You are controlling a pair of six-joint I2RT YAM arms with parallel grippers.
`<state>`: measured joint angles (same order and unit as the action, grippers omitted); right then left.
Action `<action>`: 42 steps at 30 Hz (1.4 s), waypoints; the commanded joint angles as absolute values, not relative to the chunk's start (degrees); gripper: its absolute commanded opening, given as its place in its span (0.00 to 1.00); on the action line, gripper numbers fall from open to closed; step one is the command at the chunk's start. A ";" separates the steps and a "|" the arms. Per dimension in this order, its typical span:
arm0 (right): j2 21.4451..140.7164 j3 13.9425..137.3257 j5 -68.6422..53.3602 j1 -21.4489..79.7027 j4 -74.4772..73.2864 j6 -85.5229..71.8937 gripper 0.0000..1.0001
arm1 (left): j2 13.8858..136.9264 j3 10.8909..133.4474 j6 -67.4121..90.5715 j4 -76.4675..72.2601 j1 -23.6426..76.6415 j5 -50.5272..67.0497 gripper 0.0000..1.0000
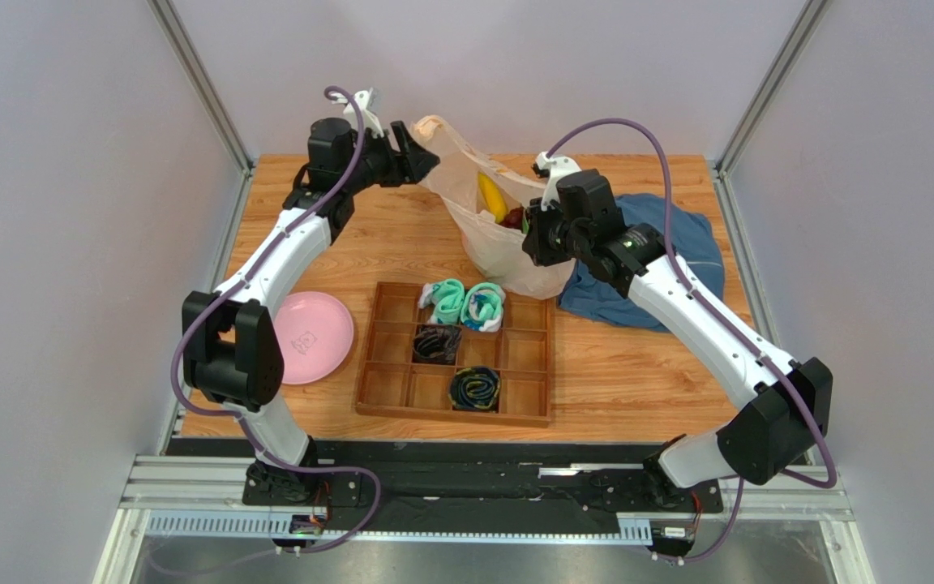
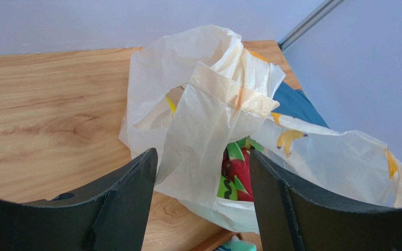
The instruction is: Place the fruits into the plastic bag
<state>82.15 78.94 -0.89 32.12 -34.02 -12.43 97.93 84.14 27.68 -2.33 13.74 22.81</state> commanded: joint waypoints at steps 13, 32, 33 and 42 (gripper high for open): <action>85.07 90.94 11.77 30.68 -34.98 -6.52 0.00 | 101.52 93.33 28.82 -1.93 13.71 18.73 0.00; 99.22 110.13 10.28 30.15 -22.60 3.34 0.00 | 85.70 90.45 27.87 -5.72 9.41 12.74 0.00; 100.10 109.95 10.37 30.15 -21.89 3.69 0.00 | 85.69 89.74 27.34 -3.62 8.53 14.31 0.00; 107.49 117.86 7.64 30.15 -25.40 2.29 0.00 | 81.04 78.74 24.61 -2.90 6.86 13.00 0.00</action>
